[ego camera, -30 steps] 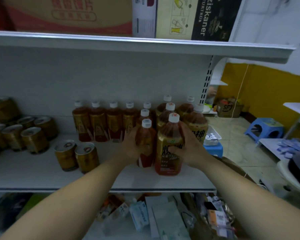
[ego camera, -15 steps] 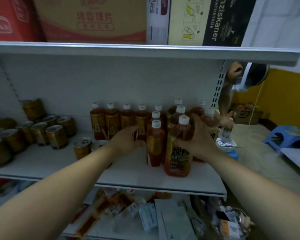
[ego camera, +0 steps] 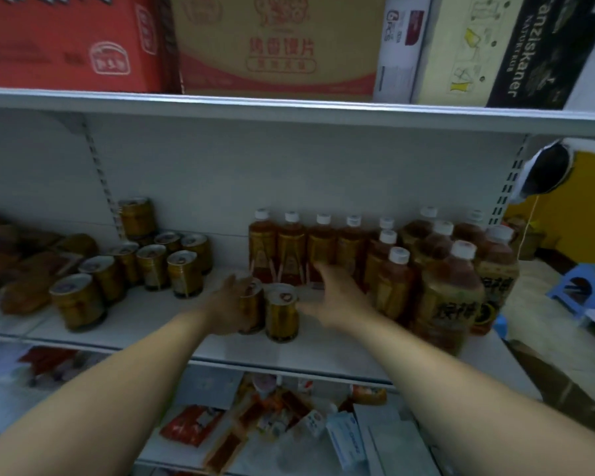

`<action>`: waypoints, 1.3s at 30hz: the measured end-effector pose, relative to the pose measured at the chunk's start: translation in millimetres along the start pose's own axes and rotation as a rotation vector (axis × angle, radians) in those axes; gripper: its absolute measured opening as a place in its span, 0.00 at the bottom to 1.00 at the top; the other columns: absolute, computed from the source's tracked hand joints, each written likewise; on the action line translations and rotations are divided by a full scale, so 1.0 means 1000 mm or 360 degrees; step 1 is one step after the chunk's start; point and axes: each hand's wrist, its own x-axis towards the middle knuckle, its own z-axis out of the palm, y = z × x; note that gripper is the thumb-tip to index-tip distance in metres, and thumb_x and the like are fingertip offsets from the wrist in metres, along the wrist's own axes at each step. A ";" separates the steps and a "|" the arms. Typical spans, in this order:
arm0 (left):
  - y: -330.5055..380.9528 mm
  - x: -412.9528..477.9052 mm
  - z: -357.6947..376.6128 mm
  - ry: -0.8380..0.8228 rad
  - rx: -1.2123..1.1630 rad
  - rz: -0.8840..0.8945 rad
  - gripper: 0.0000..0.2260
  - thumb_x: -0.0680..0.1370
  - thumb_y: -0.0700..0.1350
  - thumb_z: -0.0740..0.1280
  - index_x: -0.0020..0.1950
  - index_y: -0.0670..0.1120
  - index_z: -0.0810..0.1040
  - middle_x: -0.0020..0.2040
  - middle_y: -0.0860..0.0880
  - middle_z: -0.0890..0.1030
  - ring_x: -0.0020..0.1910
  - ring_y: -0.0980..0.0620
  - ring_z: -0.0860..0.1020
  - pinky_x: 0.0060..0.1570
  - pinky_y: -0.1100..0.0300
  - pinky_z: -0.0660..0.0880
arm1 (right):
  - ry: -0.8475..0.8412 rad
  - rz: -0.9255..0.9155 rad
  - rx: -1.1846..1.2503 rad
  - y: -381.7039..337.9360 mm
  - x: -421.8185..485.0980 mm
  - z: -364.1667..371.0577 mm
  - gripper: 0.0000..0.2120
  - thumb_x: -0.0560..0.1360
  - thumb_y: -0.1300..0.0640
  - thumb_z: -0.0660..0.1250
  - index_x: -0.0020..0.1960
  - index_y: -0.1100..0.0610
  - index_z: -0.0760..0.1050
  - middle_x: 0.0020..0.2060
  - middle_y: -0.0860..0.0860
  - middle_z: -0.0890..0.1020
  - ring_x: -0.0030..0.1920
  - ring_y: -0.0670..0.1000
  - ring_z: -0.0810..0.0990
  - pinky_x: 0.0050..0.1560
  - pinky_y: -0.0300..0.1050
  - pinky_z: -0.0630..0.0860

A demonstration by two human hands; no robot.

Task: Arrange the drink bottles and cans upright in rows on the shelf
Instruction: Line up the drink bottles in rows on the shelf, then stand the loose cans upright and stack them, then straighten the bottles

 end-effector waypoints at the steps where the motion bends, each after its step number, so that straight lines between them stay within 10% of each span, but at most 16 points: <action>1: -0.003 0.002 0.005 0.0026 0.0070 0.0078 0.31 0.79 0.55 0.59 0.78 0.49 0.48 0.78 0.46 0.46 0.76 0.45 0.45 0.72 0.51 0.41 | -0.0069 0.0062 0.0071 -0.003 0.005 0.020 0.48 0.69 0.40 0.71 0.78 0.48 0.46 0.77 0.51 0.54 0.75 0.54 0.55 0.70 0.48 0.57; 5: -0.023 0.010 0.023 0.0238 -0.0430 0.0114 0.28 0.79 0.49 0.61 0.76 0.50 0.54 0.76 0.48 0.57 0.75 0.44 0.53 0.70 0.53 0.57 | -0.0184 0.0333 0.0301 -0.009 0.020 0.077 0.59 0.64 0.38 0.75 0.77 0.45 0.35 0.78 0.53 0.50 0.76 0.56 0.54 0.71 0.52 0.62; 9: -0.040 0.006 0.029 0.0500 -0.0894 0.0069 0.22 0.77 0.45 0.65 0.71 0.50 0.67 0.69 0.47 0.70 0.64 0.47 0.72 0.61 0.58 0.69 | 0.0025 0.0464 0.0392 -0.015 0.026 0.102 0.47 0.70 0.43 0.72 0.77 0.47 0.45 0.68 0.53 0.72 0.63 0.54 0.74 0.55 0.46 0.74; 15: -0.088 -0.015 0.024 0.0435 -0.1127 0.0099 0.25 0.72 0.42 0.69 0.69 0.51 0.70 0.66 0.48 0.72 0.61 0.49 0.74 0.57 0.61 0.70 | 0.0004 0.0317 0.0479 -0.048 0.030 0.122 0.39 0.72 0.47 0.71 0.75 0.43 0.51 0.69 0.50 0.71 0.64 0.52 0.73 0.59 0.44 0.71; 22: -0.155 -0.046 -0.004 0.0346 -0.0554 -0.0206 0.36 0.68 0.52 0.70 0.74 0.57 0.59 0.69 0.48 0.68 0.67 0.45 0.67 0.61 0.52 0.69 | -0.0169 0.0094 0.0535 -0.103 0.064 0.162 0.35 0.69 0.46 0.72 0.70 0.44 0.58 0.55 0.42 0.74 0.54 0.45 0.75 0.47 0.37 0.68; 30: -0.213 -0.042 -0.023 0.0260 0.0309 -0.0199 0.35 0.71 0.60 0.64 0.75 0.58 0.55 0.77 0.51 0.54 0.76 0.45 0.45 0.72 0.43 0.42 | -0.0230 -0.0194 0.0487 -0.137 0.091 0.188 0.38 0.72 0.50 0.72 0.76 0.48 0.56 0.62 0.43 0.66 0.61 0.41 0.67 0.52 0.26 0.63; 33: -0.233 -0.032 -0.022 0.0248 0.0235 -0.0242 0.35 0.71 0.61 0.63 0.75 0.61 0.53 0.78 0.50 0.43 0.75 0.44 0.38 0.71 0.40 0.38 | -0.0202 -0.0351 0.0085 -0.144 0.103 0.190 0.38 0.74 0.46 0.69 0.77 0.51 0.53 0.74 0.50 0.60 0.72 0.51 0.58 0.68 0.42 0.60; 39: -0.267 -0.004 -0.022 0.0409 0.0119 -0.0145 0.29 0.74 0.59 0.62 0.74 0.58 0.58 0.78 0.51 0.47 0.76 0.45 0.44 0.70 0.36 0.43 | -0.0085 -0.0360 -0.0405 -0.162 0.122 0.191 0.38 0.74 0.41 0.66 0.76 0.54 0.55 0.76 0.52 0.56 0.72 0.56 0.56 0.67 0.50 0.61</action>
